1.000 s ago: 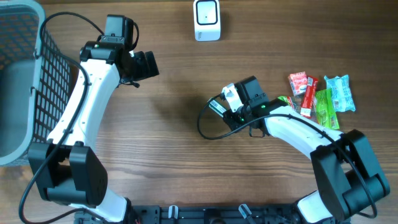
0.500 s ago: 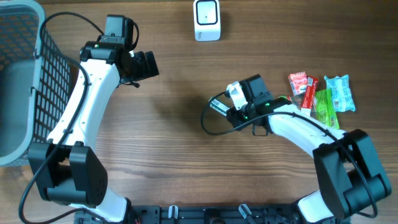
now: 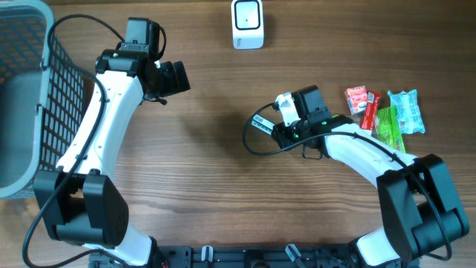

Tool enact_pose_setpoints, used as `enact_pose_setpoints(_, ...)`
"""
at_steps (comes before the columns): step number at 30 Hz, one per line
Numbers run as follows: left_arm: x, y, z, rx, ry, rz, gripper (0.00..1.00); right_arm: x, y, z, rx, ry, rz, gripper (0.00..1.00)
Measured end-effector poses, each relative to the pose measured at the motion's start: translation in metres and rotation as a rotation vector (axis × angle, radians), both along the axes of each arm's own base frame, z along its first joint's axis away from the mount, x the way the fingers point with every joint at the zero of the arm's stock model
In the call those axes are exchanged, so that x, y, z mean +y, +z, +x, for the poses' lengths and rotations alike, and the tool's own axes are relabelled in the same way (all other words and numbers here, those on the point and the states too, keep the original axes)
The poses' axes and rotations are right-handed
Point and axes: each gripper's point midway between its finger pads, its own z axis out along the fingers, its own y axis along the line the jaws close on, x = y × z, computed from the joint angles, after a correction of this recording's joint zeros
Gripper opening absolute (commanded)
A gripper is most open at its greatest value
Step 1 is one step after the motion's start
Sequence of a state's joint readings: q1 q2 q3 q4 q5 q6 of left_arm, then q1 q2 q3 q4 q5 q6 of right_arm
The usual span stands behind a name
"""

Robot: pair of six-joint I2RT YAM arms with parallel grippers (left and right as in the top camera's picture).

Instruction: Scan the item barcode

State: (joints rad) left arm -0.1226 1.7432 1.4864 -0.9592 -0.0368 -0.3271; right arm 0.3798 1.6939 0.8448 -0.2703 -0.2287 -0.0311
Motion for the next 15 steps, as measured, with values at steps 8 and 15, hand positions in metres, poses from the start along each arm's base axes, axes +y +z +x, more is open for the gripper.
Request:
enact_pose_setpoints(8,0.0,0.0,0.0,0.0,0.0,0.0,1.0,-0.035,0.002,0.021,0.0,-0.149,0.024,0.59)
enact_pose_setpoints(15,0.0,0.0,0.0,0.0,0.0,0.0,1.0,-0.032,0.007,0.03,-0.048,-0.133,0.035,0.71)
